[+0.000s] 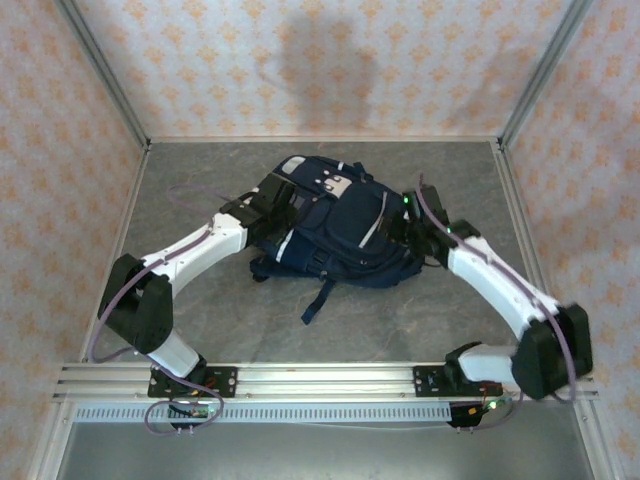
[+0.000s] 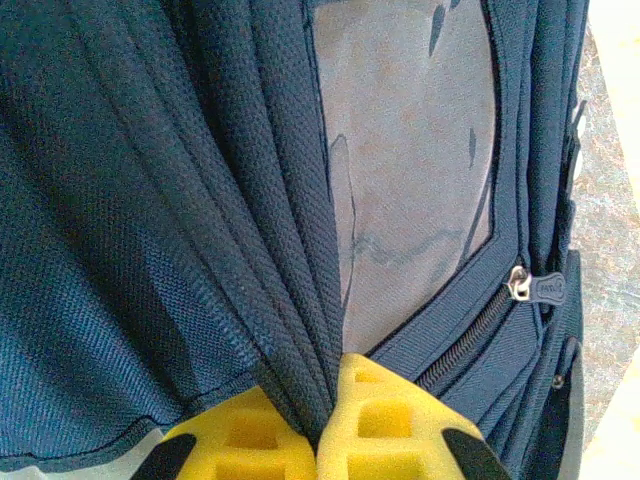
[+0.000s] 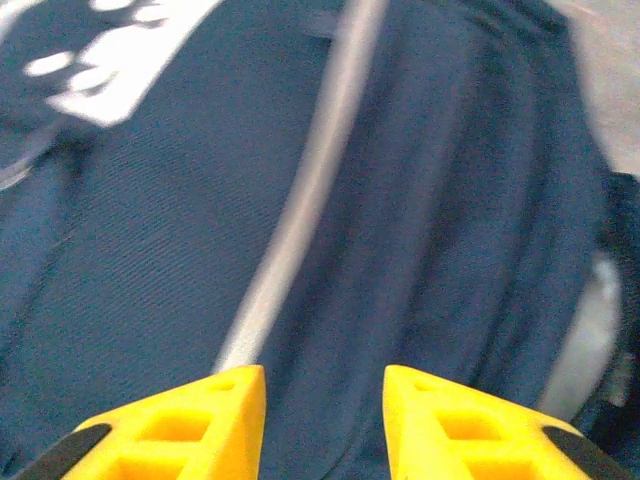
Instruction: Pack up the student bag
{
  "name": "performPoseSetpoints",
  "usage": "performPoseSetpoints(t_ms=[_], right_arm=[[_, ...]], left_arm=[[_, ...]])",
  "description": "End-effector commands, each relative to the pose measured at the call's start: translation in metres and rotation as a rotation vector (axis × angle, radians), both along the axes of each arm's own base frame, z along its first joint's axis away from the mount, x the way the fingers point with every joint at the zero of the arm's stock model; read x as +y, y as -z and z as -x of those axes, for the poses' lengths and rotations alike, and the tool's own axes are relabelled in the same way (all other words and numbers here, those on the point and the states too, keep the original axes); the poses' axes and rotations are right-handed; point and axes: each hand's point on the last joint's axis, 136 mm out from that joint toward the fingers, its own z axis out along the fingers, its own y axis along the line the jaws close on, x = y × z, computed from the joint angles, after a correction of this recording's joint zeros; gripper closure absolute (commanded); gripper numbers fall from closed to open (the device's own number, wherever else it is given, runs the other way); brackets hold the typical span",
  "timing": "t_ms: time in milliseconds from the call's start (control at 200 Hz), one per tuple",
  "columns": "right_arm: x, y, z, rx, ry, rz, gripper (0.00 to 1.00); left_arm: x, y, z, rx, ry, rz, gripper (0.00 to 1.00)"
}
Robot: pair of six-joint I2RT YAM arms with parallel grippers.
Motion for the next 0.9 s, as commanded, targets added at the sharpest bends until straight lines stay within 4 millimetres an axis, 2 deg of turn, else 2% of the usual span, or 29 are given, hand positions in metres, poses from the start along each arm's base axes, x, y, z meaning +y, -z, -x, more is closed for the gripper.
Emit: performPoseSetpoints(t_ms=[0, 80, 145, 310, 400, 485, 611, 736, 896], right_arm=[[0.026, -0.007, 0.035, -0.134, -0.144, -0.011, 0.61], [0.057, -0.004, 0.063, -0.224, -0.256, -0.031, 0.57], [0.074, 0.003, 0.076, -0.243, -0.293, -0.031, 0.55], [0.097, 0.043, 0.077, -0.080, -0.211, 0.016, 0.56], [0.098, 0.063, 0.072, 0.026, -0.117, 0.068, 0.53], [0.101, 0.072, 0.069, 0.100, -0.061, 0.088, 0.49], [0.093, 0.083, 0.067, 0.177, 0.002, 0.202, 0.49], [0.082, 0.094, 0.063, 0.211, 0.027, 0.325, 0.53], [0.078, 0.097, 0.063, 0.201, 0.027, 0.349, 0.65]], left_arm=[[-0.026, -0.022, 0.000, -0.050, 0.033, 0.076, 1.00], [-0.032, -0.026, 0.000, -0.058, 0.032, 0.091, 1.00], [-0.037, -0.028, 0.001, -0.061, 0.037, 0.102, 1.00], [-0.048, -0.026, 0.012, -0.040, 0.069, 0.093, 1.00], [-0.051, -0.025, 0.017, -0.033, 0.078, 0.082, 1.00], [-0.052, -0.025, 0.019, -0.034, 0.079, 0.077, 1.00], [-0.050, -0.028, 0.019, -0.041, 0.071, 0.069, 1.00], [-0.046, -0.030, 0.018, -0.048, 0.049, 0.065, 1.00], [-0.042, -0.030, 0.018, -0.055, 0.037, 0.046, 1.00]])
